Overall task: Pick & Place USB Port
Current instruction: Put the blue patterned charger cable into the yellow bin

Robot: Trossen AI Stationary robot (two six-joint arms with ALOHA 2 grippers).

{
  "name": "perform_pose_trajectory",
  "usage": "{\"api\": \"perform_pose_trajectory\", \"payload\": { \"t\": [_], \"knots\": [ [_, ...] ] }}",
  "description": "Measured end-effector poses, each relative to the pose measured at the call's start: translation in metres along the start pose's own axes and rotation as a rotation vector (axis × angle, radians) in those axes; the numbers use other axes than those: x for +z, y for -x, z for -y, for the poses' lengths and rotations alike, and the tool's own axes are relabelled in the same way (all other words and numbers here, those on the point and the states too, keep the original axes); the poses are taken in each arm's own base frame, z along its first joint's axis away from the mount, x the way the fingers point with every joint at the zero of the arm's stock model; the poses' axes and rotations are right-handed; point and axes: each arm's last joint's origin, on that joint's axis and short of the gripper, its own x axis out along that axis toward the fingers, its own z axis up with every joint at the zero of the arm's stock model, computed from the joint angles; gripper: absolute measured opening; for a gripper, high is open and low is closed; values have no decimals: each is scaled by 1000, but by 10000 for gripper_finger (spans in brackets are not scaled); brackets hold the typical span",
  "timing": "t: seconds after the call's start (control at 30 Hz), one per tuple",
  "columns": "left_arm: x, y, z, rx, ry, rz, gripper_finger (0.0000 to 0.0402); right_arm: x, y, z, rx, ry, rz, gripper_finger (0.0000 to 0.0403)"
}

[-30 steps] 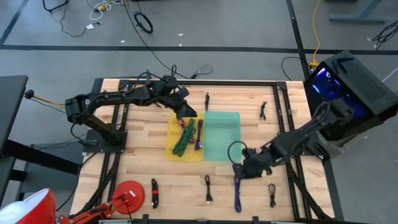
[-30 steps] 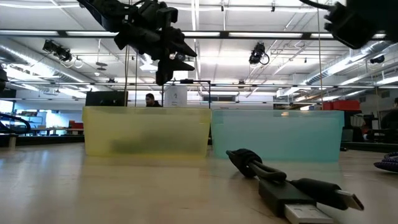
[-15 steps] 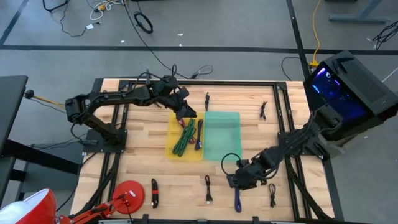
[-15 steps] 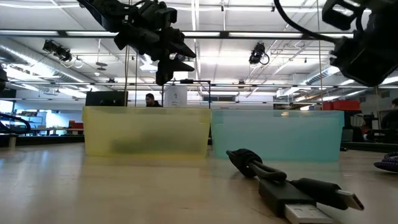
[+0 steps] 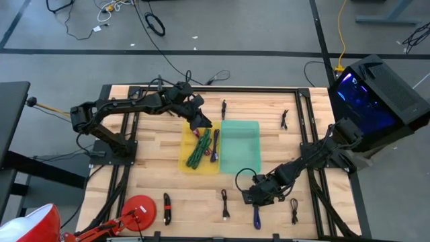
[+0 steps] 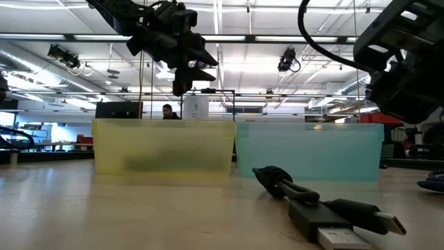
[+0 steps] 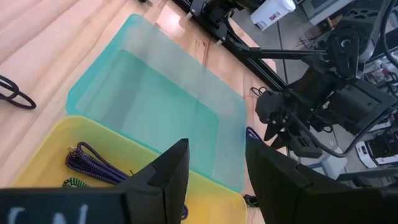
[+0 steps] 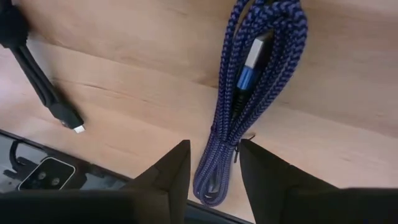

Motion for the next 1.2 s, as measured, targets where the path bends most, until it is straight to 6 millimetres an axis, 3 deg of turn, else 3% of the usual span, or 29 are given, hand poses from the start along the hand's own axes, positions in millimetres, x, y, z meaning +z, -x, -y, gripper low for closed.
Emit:
{"api": "perform_pose_trajectory", "payload": {
  "t": [0.7, 0.83, 0.97, 1.2],
  "knots": [
    [0, 0, 0, 1, -15, -1, 163, 21, -8, 11, 35, -24, -6, 138],
    [0, 0, 0, 1, -15, -1, 163, 24, -8, 14, 28, -20, -5, 103],
    [0, 0, 0, 1, -20, -1, 163, 25, -8, 15, 13, -8, -27, 22],
    [0, 0, 0, 1, -42, -1, 163, 24, -7, 14, 9, 63, -127, 4]
  ]
}}
